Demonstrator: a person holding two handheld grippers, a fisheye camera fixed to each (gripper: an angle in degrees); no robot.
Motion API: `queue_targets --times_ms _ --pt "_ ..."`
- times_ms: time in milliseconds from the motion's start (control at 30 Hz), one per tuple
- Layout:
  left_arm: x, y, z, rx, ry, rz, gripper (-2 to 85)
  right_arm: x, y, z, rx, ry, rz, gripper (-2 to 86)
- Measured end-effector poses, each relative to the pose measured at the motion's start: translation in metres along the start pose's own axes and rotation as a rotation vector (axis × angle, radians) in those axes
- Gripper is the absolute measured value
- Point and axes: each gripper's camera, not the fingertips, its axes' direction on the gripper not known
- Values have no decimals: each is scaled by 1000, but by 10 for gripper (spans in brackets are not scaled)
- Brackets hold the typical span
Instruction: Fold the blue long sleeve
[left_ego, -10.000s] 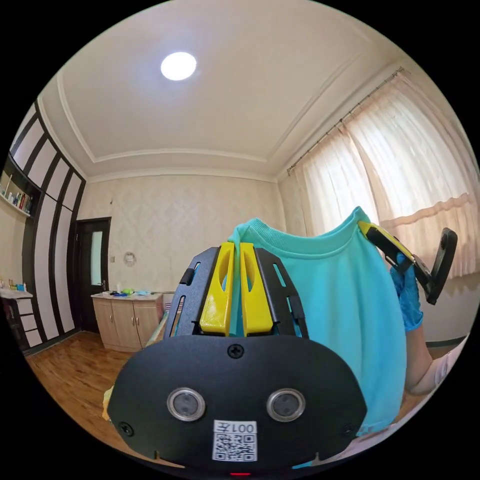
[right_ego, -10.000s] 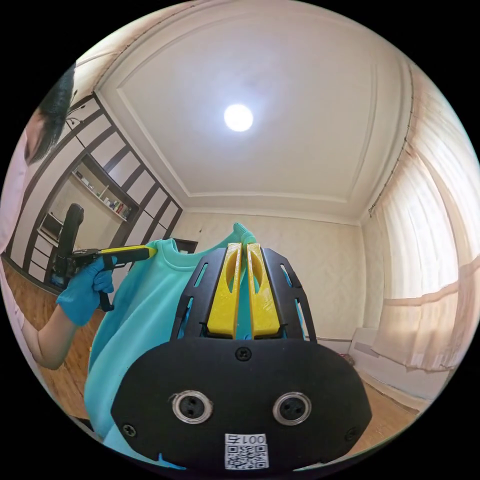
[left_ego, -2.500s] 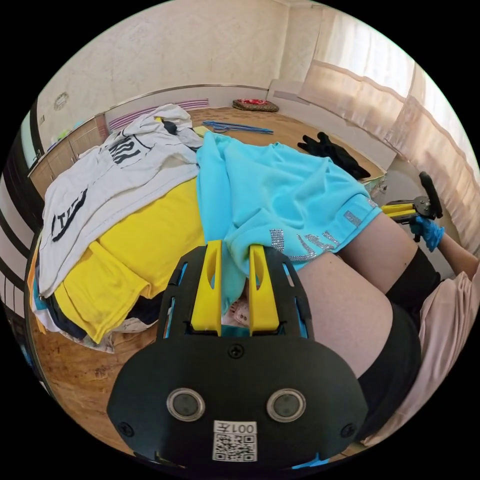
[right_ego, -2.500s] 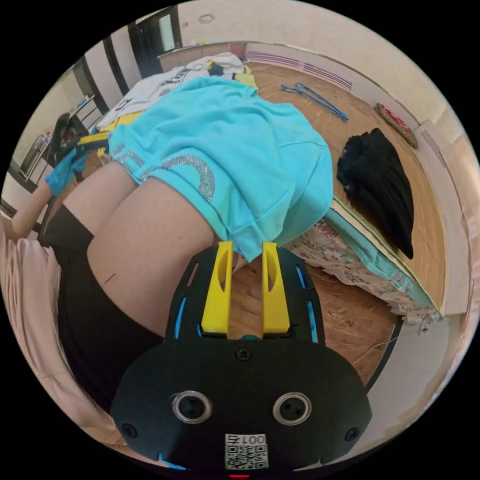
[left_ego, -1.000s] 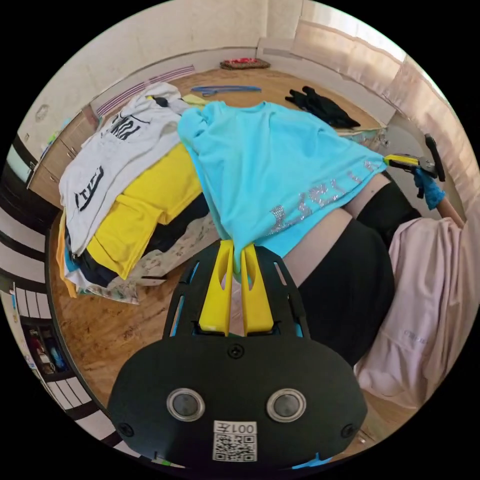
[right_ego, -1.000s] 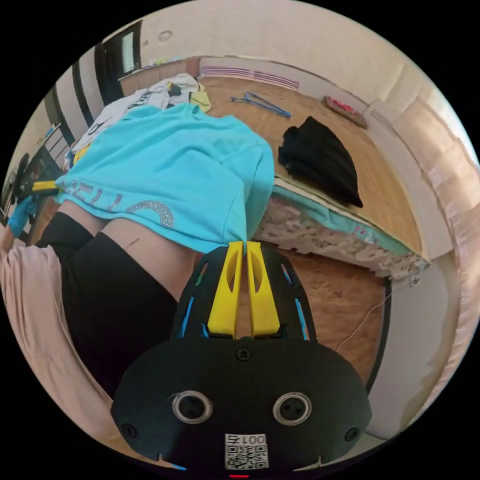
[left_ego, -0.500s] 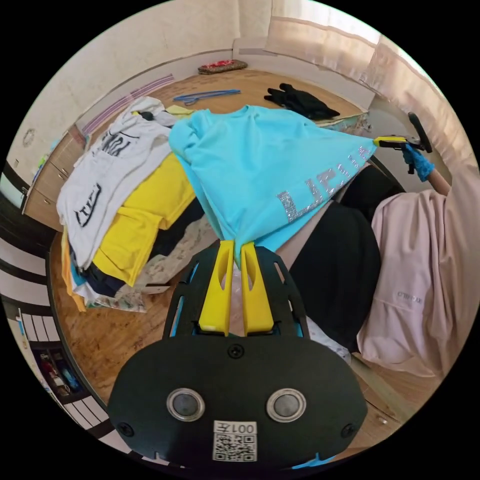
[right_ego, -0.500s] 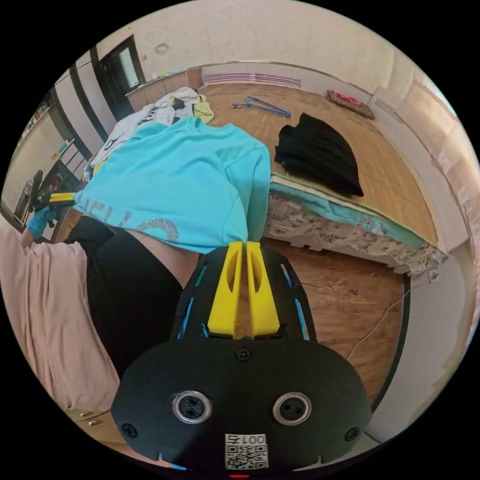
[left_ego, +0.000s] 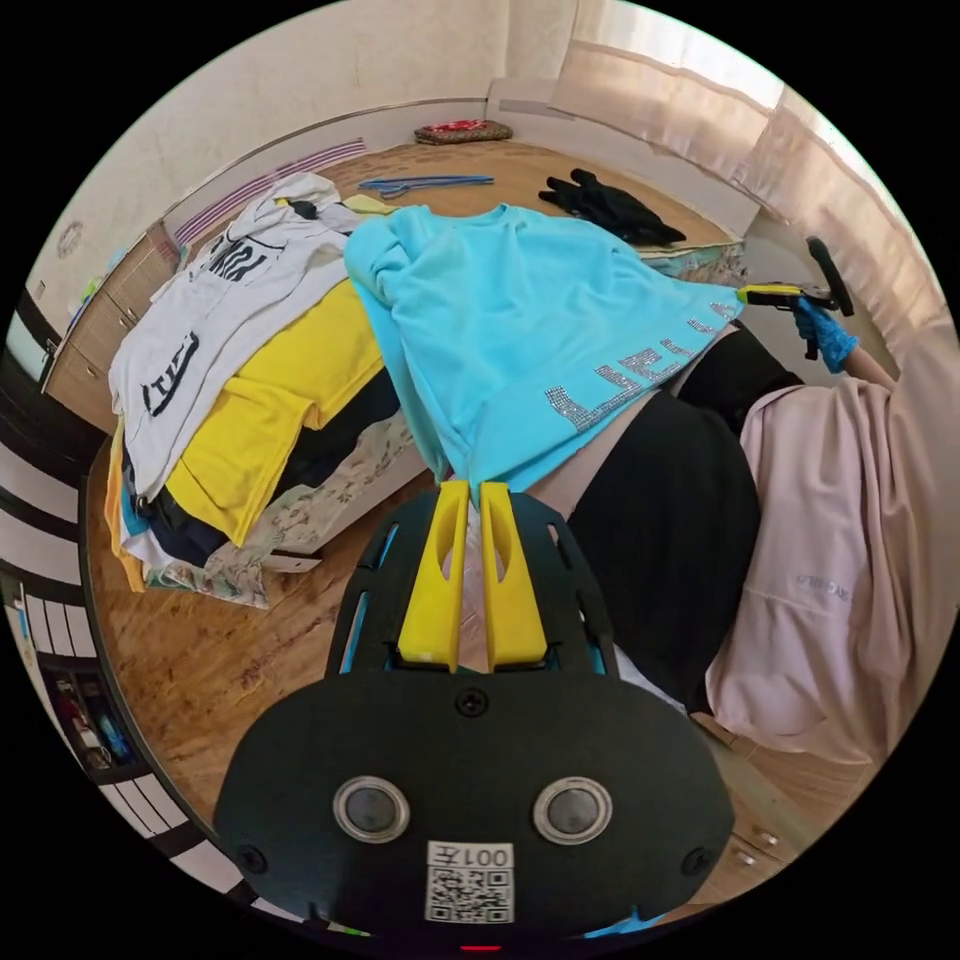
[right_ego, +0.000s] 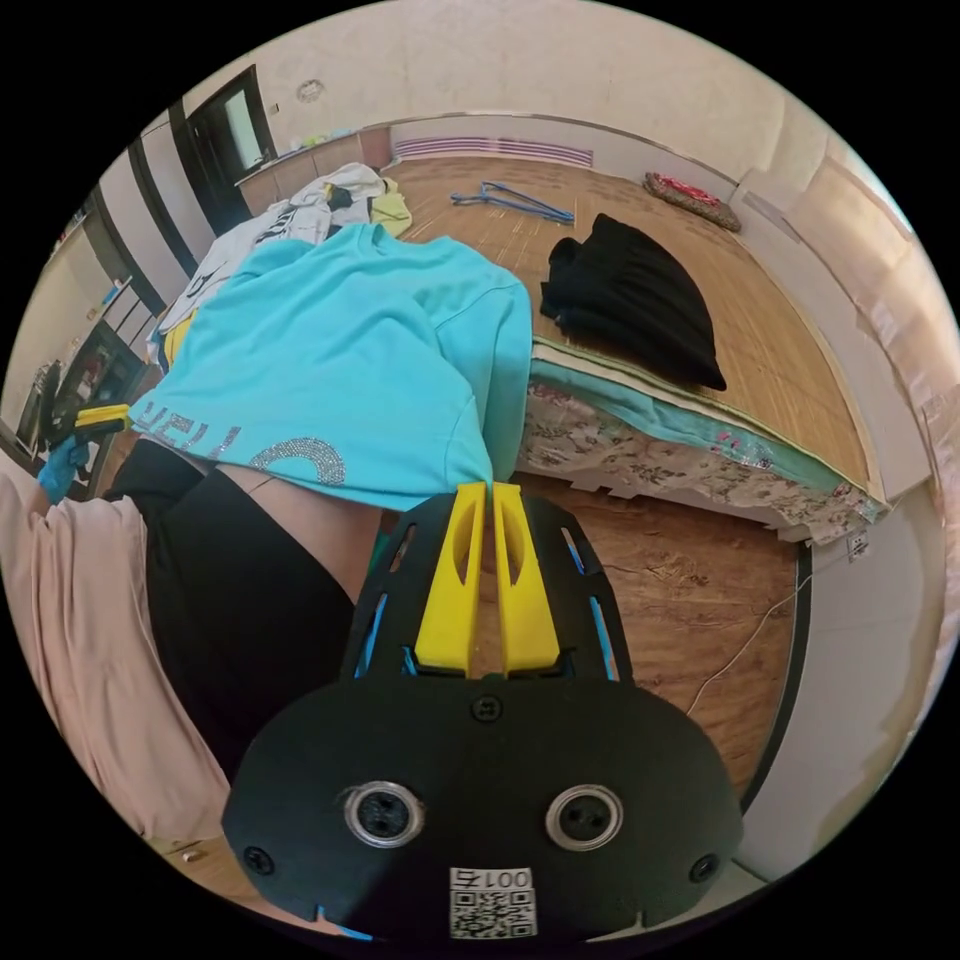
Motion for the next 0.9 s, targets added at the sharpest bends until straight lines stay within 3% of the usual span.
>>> queue_targets --times_ms 300,467,700,800,900 --pt "-21 -2 -60 69 -112 71 -14 16 -19 -64 135 -188 -130 7" --pt "-39 21 -37 -37 26 49 -14 17 -7 -24 -93 -333 -180 6" --pt "-41 25 0 -153 125 32 -11 26 -14 2 -170 -417 -196 5" --pt "-57 21 -13 -198 67 38 -10 39 -32 -10 -135 -365 -206 6" --pt "-74 4 -26 -131 -67 -14 -12 53 -57 -13 -17 -331 -161 10"
